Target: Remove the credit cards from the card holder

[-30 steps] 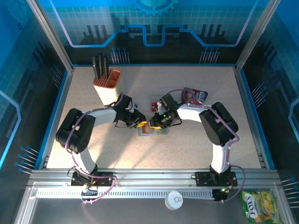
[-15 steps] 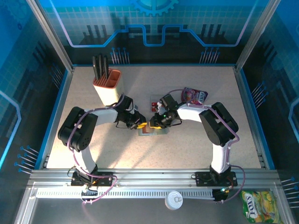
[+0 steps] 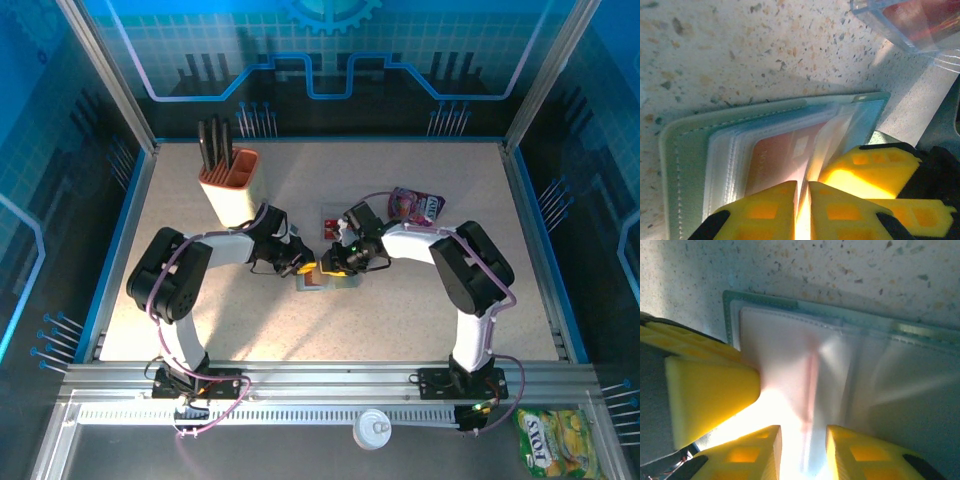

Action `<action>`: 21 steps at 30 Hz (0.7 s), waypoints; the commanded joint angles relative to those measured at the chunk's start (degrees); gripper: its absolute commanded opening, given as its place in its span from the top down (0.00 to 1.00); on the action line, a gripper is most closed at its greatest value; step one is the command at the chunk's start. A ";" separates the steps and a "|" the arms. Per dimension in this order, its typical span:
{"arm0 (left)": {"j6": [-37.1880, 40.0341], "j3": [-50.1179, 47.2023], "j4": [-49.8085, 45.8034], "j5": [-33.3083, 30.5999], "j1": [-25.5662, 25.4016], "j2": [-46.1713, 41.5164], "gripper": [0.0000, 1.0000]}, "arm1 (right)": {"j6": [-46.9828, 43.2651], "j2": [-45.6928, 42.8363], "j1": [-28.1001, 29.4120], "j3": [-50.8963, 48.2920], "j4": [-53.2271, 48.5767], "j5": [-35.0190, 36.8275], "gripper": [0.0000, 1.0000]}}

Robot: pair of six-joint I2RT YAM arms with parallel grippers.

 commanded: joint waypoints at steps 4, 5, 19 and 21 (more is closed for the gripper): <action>-0.98 1.97 -0.93 1.44 -1.29 -0.79 0.82 | 0.43 -6.61 -1.61 -1.40 -1.05 0.94 0.69; -0.98 2.30 -1.09 1.42 -1.48 -0.67 0.82 | 0.35 -7.26 -2.00 -1.71 -1.07 1.25 0.69; -2.30 7.82 -2.02 0.37 -6.09 3.42 0.80 | -1.04 -14.37 -6.23 -6.11 -2.20 2.57 0.68; -2.49 8.89 -2.30 0.24 -6.83 4.34 0.80 | -1.19 -15.00 -6.85 -6.82 -2.10 2.30 0.68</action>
